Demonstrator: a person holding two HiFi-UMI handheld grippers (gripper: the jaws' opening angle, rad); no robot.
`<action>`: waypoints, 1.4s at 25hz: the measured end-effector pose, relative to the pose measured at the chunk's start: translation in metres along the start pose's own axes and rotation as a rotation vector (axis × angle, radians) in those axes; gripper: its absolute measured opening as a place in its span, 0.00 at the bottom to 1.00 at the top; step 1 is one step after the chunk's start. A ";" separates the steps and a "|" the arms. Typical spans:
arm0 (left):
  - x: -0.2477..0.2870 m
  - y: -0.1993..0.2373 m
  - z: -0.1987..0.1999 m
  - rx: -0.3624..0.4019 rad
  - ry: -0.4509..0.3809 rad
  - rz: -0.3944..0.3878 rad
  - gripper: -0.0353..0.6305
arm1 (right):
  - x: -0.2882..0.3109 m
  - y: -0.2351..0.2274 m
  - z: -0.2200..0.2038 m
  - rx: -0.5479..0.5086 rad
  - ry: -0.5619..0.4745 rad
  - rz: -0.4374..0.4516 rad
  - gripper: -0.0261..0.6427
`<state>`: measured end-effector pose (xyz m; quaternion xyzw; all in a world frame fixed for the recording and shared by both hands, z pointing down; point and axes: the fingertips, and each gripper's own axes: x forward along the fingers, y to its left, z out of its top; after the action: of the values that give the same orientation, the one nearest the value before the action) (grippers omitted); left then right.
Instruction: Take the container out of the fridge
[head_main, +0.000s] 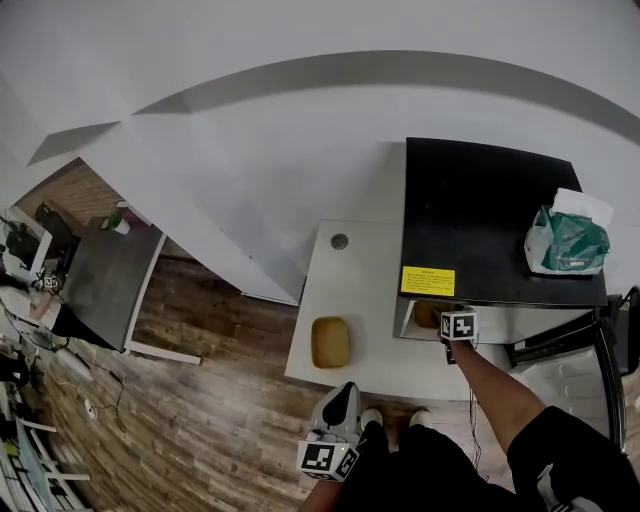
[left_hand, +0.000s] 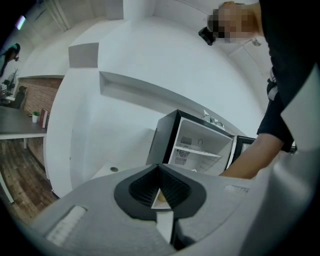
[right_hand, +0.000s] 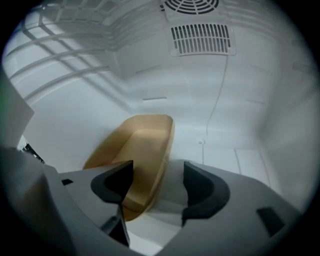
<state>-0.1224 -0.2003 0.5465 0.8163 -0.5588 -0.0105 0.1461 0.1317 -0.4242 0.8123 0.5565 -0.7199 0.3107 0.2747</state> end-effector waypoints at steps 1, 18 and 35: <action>-0.002 0.001 0.001 0.001 -0.004 0.007 0.08 | 0.000 0.000 0.000 0.000 0.004 -0.004 0.50; -0.025 -0.001 -0.008 -0.009 -0.004 0.032 0.08 | -0.006 0.000 0.001 0.045 -0.014 -0.006 0.25; -0.015 -0.020 -0.002 -0.014 -0.023 -0.039 0.08 | -0.050 -0.026 -0.006 0.181 -0.102 -0.007 0.06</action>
<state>-0.1095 -0.1792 0.5416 0.8257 -0.5445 -0.0267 0.1449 0.1687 -0.3929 0.7833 0.5965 -0.7001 0.3449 0.1872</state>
